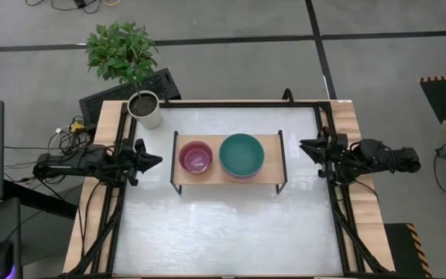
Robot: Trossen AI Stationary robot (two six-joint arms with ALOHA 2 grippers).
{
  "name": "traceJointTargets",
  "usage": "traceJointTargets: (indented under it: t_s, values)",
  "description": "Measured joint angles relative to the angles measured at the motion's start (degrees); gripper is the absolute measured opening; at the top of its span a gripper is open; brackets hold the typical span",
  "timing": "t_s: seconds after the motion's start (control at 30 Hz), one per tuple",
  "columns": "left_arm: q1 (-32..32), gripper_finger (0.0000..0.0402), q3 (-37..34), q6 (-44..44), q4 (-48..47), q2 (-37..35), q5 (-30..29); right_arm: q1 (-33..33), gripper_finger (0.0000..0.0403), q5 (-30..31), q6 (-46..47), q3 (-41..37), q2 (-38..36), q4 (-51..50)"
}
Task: Place and stack bowls onto a shelf
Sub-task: Return to Home Position
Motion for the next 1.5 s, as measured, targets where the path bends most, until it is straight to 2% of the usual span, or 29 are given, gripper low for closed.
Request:
traceJointTargets:
  t_s: [0.4, 0.6, 0.7, 0.9, 1.17, 1.4, 1.5]
  values:
    - [0.00, 0.0000, -3.19, 0.48, 0.17, 0.01, 4.13, -3.74, 0.0113, -0.49, 1.03, -5.20, 0.01, 2.40]
    - [0.00, 0.0000, -3.19, 3.22, 0.00, -0.01, 0.93, -6.55, 0.0113, -3.30, 1.01, -5.48, -0.01, 2.84]
    - [-0.02, 0.0000, -3.19, 4.02, -0.99, -0.01, 1.17, -7.89, 0.0113, -4.68, 1.01, -6.59, -0.01, 2.83]
    - [-0.02, 0.0000, -3.23, 4.65, -3.29, 0.00, 0.56, -10.27, 0.0113, -4.70, 1.57, -13.36, 0.01, 12.39]
    - [-0.02, 0.0000, -3.23, 7.49, -5.95, -0.01, -1.95, -12.14, 0.0113, -6.13, 2.97, -13.47, -0.01, 12.58]
    - [-0.02, 0.0000, -3.23, 6.62, -10.08, -0.01, -2.78, -13.35, 0.0113, -6.11, 3.35, -13.49, -0.01, 12.69]
    - [-0.02, 0.0000, -3.92, 5.96, -10.48, -0.01, -5.01, -13.29, 0.0113, -6.09, 3.85, -13.49, 0.01, 12.68]
